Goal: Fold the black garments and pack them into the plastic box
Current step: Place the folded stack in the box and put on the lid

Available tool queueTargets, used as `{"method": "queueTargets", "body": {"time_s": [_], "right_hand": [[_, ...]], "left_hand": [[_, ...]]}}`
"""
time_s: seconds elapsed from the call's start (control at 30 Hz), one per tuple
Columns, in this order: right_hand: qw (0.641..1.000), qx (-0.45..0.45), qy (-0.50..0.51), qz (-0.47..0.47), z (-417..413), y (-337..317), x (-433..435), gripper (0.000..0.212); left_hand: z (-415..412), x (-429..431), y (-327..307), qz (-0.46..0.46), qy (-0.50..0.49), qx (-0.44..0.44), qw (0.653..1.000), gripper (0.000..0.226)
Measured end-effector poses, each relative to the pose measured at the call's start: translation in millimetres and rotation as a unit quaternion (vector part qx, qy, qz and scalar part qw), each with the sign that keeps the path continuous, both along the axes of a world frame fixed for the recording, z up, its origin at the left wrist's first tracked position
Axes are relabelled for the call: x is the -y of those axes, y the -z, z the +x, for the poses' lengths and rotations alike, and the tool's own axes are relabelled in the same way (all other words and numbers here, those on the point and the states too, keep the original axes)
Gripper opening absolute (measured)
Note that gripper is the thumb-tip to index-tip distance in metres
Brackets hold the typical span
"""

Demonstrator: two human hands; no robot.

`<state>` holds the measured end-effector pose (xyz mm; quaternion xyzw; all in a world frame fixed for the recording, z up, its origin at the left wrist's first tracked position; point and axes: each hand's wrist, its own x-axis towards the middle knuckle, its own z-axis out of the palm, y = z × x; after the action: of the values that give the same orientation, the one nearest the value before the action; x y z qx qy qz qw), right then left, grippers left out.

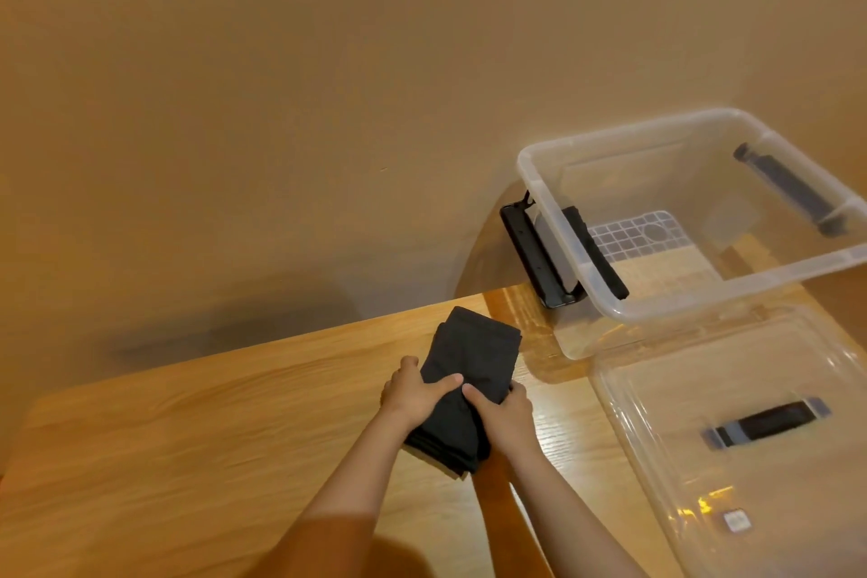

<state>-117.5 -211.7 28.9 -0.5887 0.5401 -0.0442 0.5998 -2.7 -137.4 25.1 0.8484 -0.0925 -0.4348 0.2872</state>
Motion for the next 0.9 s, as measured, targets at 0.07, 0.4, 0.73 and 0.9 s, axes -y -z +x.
{"method": "queueTargets", "body": {"time_s": [0.07,0.4,0.73,0.9], "right_hand": [[0.999,-0.019,0.011,0.04,2.6,2.8,3.0,0.047],[0.946,0.133,0.068,0.287,-14.4,-14.0,22.1,0.036],[0.923,0.216,-0.059,0.312,-10.2,-47.3,29.4,0.096],[0.904,0.257,-0.109,0.323,-9.3,-83.6,38.5,0.105]], "left_hand": [[3.5,-1.3,6.7,-0.035,-0.032,-0.06,0.997,0.107],[9.1,-9.1,-12.2,-0.107,-0.058,-0.237,0.964,0.077],[6.9,-28.0,-76.2,-0.291,-0.112,-0.219,0.925,0.085],[12.9,-26.4,-99.3,-0.343,-0.129,-0.241,0.899,0.108]]}}
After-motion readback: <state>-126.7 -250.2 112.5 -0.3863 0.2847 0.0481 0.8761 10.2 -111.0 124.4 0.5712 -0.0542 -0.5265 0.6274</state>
